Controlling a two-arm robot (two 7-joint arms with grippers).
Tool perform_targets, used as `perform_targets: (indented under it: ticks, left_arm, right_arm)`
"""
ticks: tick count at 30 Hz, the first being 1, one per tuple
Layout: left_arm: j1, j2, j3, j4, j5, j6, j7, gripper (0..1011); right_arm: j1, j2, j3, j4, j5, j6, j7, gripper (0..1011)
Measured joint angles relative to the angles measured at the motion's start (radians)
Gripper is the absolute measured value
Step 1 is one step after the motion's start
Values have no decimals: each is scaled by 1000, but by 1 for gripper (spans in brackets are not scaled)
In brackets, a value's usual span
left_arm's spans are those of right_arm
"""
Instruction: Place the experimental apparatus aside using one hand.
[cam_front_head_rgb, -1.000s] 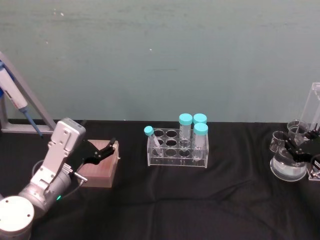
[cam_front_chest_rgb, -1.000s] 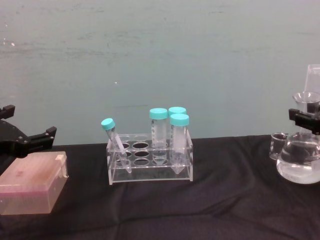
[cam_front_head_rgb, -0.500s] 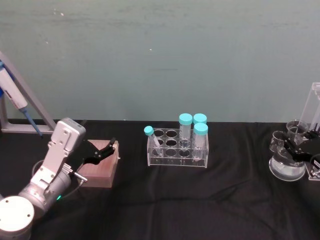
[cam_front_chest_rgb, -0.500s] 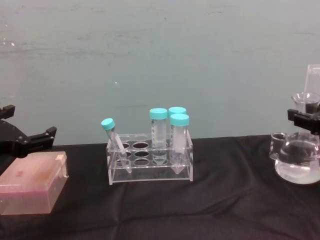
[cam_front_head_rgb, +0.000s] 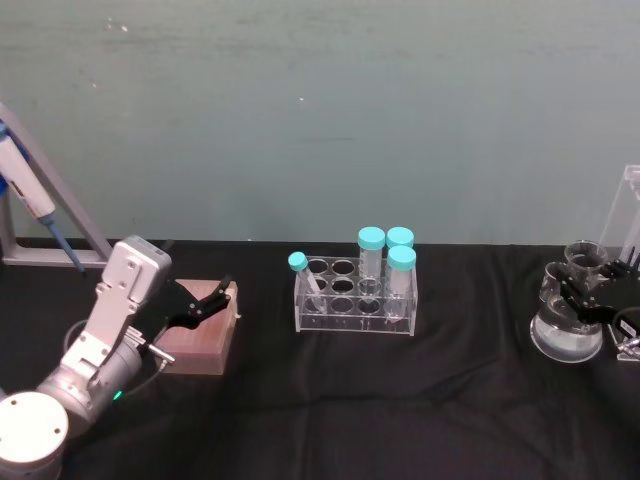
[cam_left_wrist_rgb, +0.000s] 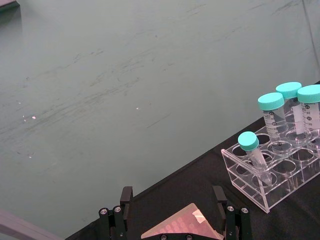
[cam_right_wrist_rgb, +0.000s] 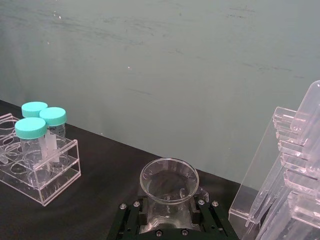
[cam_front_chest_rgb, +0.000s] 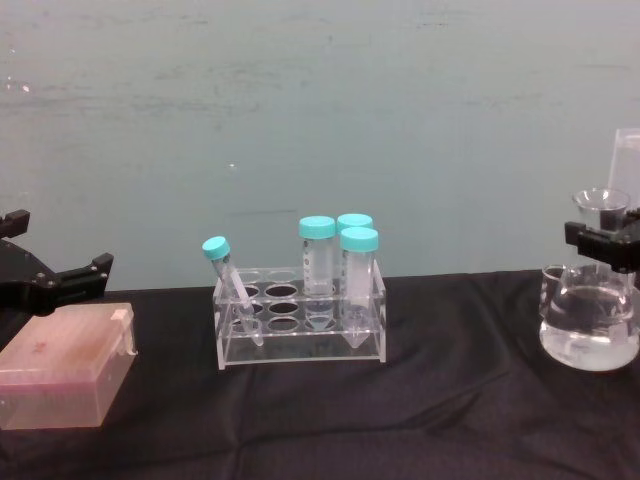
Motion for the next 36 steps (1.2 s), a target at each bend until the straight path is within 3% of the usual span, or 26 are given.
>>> perform_targets:
  ticks: [36]
  left_arm:
    - [0, 0, 0, 0, 0, 0, 0, 1000]
  right_arm:
    - [31, -5, -16, 47, 28, 7, 27, 451]
